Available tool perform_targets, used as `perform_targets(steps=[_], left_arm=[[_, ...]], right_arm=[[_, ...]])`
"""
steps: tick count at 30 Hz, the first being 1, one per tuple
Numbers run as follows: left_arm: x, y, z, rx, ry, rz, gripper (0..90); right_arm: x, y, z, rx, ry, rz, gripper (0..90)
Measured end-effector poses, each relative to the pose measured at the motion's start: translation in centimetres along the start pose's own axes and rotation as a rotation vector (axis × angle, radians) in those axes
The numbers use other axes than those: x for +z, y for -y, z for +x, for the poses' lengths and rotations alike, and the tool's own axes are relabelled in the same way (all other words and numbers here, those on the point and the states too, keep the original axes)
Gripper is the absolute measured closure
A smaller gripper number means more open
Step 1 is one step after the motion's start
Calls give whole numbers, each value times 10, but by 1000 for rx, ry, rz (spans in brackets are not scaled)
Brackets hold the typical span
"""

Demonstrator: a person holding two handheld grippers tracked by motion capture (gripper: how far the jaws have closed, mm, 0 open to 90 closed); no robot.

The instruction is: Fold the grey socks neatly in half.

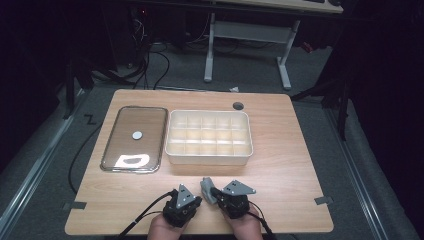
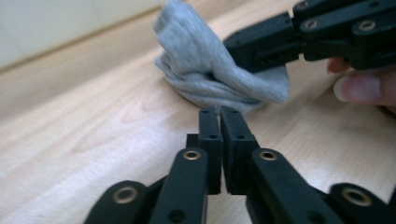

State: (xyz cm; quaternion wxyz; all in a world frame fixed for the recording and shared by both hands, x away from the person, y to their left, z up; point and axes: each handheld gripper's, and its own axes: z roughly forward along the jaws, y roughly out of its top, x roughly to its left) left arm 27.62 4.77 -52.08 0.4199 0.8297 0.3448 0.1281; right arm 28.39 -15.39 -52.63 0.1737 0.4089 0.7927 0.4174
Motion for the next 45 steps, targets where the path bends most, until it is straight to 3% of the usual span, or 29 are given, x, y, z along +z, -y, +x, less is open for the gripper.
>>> perform_targets(steps=[1,3,9,18,28,34,41,43,45], left_arm=[[-1,-1,1,8,-9,-32,885],[-1,-4,4,3,-13,-47,871],[1,-13,10,-36,2,-41,871],[8,-29,16,-77,20,-89,900],[23,-55,5,-16,41,-82,900],[34,-44,15,-18,3,-30,900],[37,-34,13,10,-14,-37,900],[37,-33,12,20,-23,-39,900],[38,-32,11,31,-23,-40,900]], right_arm=[[0,0,0,-3,-1,-1,900],[0,0,0,-5,0,-1,900],[0,0,0,-8,-3,-2,900],[0,0,-1,-10,-5,-3,900],[0,0,0,-16,-2,-3,900],[0,1,0,-10,-5,-4,900],[-1,0,0,0,0,-2,900],[-6,-2,4,-23,20,-8,900],[-15,-2,11,-46,-3,-42,900]])
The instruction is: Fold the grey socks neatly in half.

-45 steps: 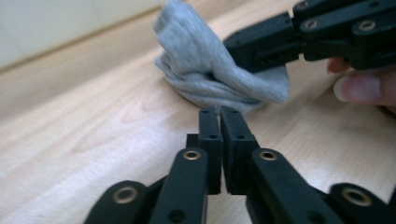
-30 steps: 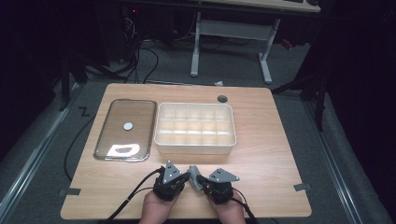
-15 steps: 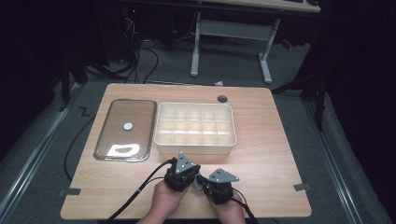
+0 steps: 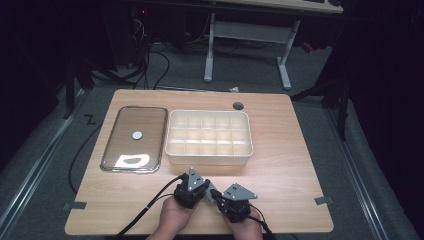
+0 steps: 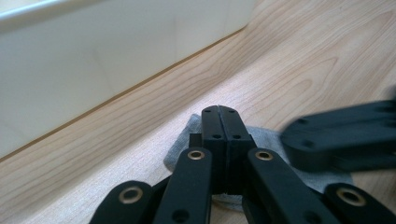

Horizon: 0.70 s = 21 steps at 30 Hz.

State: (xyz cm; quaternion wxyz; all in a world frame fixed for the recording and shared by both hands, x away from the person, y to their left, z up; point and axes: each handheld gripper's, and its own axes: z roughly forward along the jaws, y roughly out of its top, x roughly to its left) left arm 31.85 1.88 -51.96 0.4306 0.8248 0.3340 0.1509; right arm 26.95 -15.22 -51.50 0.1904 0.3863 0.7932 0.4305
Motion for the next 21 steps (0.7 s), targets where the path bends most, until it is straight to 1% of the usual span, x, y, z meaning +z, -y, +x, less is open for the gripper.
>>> perform_targets(steps=[2,4,6,8,10,13,15,21], left_arm=[[1,1,0,2,1,-5,900],[2,2,0,4,7,-15,900],[2,4,0,2,16,-20,900],[1,5,2,-4,28,-26,900],[1,7,3,-15,37,-35,900],[1,9,5,-21,49,-41,900],[1,10,6,-17,52,-46,900],[1,12,7,-23,61,-55,900]], right_arm=[[-3,1,4,-3,-15,1,900],[-3,4,5,-3,-32,18,900],[1,7,5,4,-30,53,900],[4,10,3,5,-44,75,900],[4,10,4,3,-45,78,900],[6,12,4,1,-51,84,900],[6,12,5,-4,-55,89,900],[7,13,4,-2,-66,90,900]])
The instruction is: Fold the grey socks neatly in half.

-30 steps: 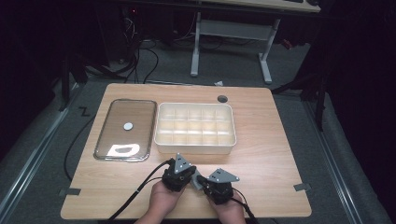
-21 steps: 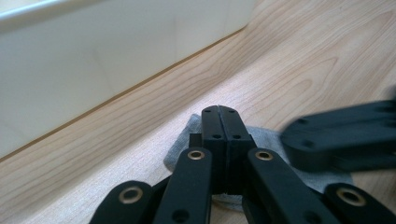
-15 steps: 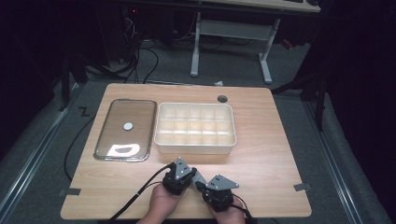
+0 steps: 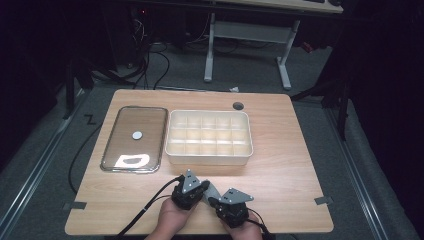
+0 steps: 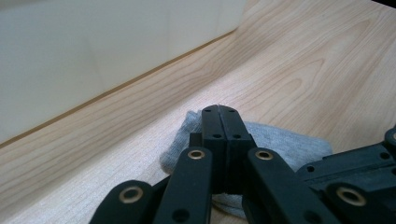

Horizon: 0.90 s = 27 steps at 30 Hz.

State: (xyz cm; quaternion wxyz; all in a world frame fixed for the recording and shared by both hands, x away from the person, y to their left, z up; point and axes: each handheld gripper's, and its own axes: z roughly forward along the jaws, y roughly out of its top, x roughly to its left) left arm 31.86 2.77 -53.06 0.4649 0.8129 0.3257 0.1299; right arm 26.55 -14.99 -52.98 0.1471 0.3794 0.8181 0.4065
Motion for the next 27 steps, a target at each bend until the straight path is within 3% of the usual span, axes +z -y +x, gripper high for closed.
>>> perform_targets(steps=[6,10,13,18,21,24,27], left_arm=[[0,1,-2,27,-9,-4,900],[0,1,-1,13,1,-7,900],[-1,1,0,6,6,-7,900],[-2,1,3,-24,28,-12,900],[-3,2,5,-43,43,-17,900],[-4,3,8,-69,62,-25,900],[-7,4,8,-64,85,-49,812]], right_arm=[[-6,-3,-5,5,-27,-25,900],[-17,-8,-17,82,-31,-87,820],[-16,-11,-24,136,-45,-79,729],[-3,-19,-28,195,-31,26,558],[5,-20,-34,222,-58,85,502],[9,-24,-38,220,-82,120,510],[12,-26,-41,227,-107,145,512]])
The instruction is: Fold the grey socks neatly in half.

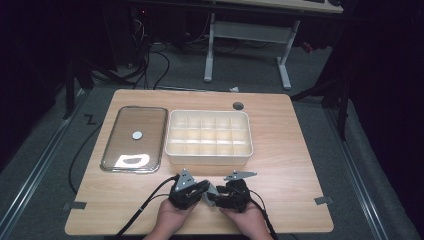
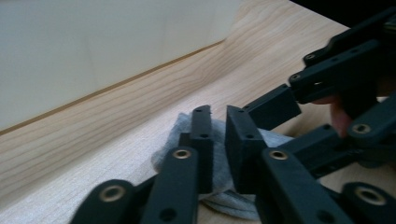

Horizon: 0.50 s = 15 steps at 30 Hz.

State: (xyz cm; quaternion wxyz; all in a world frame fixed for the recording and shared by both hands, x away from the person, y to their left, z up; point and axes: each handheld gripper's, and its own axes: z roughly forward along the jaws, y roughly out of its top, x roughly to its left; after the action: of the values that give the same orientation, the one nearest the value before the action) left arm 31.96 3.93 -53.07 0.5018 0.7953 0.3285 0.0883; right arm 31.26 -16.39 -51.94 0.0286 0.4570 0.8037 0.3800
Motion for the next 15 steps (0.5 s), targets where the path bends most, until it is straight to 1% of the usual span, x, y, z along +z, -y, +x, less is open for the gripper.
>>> perform_targets(steps=[2,3,4,6,8,9,11,13,14,15], left_arm=[[-5,0,0,-14,7,-15,765],[-11,2,2,-30,2,-34,756],[-15,2,4,-39,-2,-45,746],[-24,4,9,-56,-17,-61,739],[-32,6,15,-61,-31,-51,728],[-36,6,18,-57,-37,-44,725],[-47,7,21,-37,-52,-35,714],[-60,10,25,1,-71,-25,707],[-69,13,27,24,-90,-22,703],[-75,16,30,37,-106,-21,698]], right_arm=[[1,-1,-1,15,-19,12,512],[2,-1,-2,22,-26,20,512],[3,-2,-1,26,-33,28,512],[3,-3,0,20,-37,40,531],[3,-5,4,-3,-34,53,562],[3,-6,6,-20,-26,57,572],[3,-9,10,-45,-15,73,591],[3,-11,13,-61,-7,86,598],[3,-12,14,-70,-3,93,597],[3,-13,15,-73,-2,106,597]])
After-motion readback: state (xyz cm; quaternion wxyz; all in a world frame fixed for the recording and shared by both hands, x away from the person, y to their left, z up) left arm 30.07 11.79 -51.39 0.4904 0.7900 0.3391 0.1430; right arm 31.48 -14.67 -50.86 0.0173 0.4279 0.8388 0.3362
